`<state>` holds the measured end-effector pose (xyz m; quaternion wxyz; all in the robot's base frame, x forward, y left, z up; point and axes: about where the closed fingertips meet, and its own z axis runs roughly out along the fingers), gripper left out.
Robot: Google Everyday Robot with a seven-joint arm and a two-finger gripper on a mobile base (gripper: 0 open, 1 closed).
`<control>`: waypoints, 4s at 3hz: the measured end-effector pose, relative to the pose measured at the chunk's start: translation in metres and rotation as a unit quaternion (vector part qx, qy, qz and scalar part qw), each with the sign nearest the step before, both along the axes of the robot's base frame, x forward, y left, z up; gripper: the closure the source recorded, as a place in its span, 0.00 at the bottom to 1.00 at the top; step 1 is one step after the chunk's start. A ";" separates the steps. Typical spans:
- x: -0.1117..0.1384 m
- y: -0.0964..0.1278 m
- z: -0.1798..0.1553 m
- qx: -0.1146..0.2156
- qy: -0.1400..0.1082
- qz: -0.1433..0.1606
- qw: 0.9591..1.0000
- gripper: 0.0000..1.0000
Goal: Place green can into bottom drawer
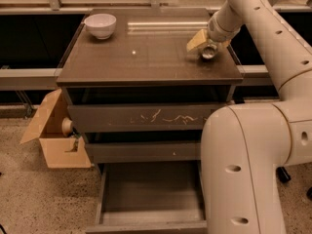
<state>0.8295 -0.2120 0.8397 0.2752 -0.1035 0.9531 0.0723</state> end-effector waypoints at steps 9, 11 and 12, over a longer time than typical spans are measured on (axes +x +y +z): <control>-0.145 0.043 0.054 0.090 -0.071 0.325 0.939 1.00; -0.195 0.061 0.044 0.101 -0.062 0.363 0.924 1.00; -0.201 0.071 0.036 0.095 -0.057 0.387 0.915 1.00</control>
Offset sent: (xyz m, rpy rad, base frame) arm -0.0045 -0.0154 0.0266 -0.0227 -0.0334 -0.0153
